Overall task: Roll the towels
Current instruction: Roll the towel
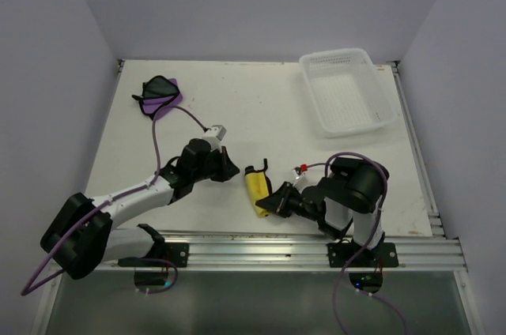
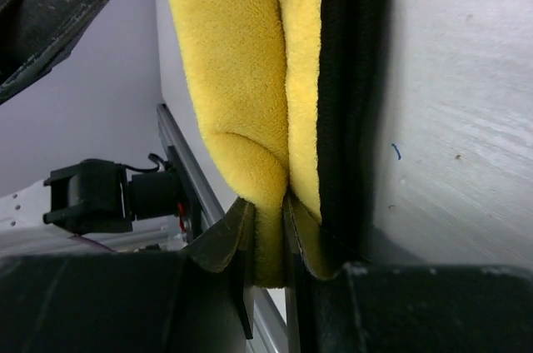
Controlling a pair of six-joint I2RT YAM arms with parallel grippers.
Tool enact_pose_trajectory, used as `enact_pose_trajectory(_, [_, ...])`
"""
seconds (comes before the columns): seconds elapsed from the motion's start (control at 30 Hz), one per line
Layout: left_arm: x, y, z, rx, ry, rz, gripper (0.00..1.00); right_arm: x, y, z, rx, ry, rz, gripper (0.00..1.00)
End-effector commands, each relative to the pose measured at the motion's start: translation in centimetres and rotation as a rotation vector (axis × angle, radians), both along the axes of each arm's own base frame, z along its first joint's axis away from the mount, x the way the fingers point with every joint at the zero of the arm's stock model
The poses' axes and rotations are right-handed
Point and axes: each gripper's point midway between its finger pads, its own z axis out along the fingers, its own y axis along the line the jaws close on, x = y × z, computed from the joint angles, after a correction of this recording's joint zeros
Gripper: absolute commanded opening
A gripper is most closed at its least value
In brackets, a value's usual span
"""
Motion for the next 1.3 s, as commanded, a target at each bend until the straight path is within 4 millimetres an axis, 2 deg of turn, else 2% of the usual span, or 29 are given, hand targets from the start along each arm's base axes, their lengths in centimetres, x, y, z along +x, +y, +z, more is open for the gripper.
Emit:
enact_pose_trajectory(0.0, [0.2, -0.5, 1.7, -0.028, -0.07, -0.03, 0.0, -2.8, 0.1, -1.5, -0.032, 0.049, 0.127, 0.0])
enact_pose_trajectory(0.13, [-0.4, -0.1, 1.4, -0.027, -0.068, -0.032, 0.0, -3.3, 3.0, -0.4, 0.046, 0.064, 0.244, 0.0])
enact_pose_trajectory(0.27, [-1.1, 0.5, 1.4, -0.029, -0.072, -0.03, 0.0, -3.9, 4.0, -0.2, 0.076, 0.089, 0.302, 0.0])
enact_pose_trajectory(0.4, [-2.0, 0.8, 1.4, -0.04, -0.078, -0.041, 0.0, -3.9, 3.9, 0.6, 0.097, 0.098, 0.303, 0.0])
enact_pose_trajectory(0.6, [-3.9, 0.9, 1.3, -0.084, -0.098, -0.077, 0.0, -3.8, 3.6, 0.6, 0.101, 0.131, 0.281, 0.0])
enact_pose_trajectory(0.77, [-5.6, 0.4, -1.1, -0.082, -0.039, -0.087, 0.0, -3.6, 3.9, 0.5, 0.107, 0.141, 0.277, 0.0])
enact_pose_trajectory(1.03, [-5.7, -0.8, -0.3, -0.108, -0.07, -0.105, 0.0, -3.6, 3.7, -0.1, 0.096, 0.168, 0.265, 0.0])
enact_pose_trajectory(1.23, [-5.8, -1.3, -1.2, -0.111, -0.053, -0.119, 0.0, -3.5, 3.4, -0.1, 0.101, 0.191, 0.246, 0.0])
enact_pose_trajectory(1.27, [-6.0, -1.3, -1.9, -0.101, -0.039, -0.119, 0.0, -3.4, 3.4, -0.1, 0.101, 0.191, 0.244, 0.0])
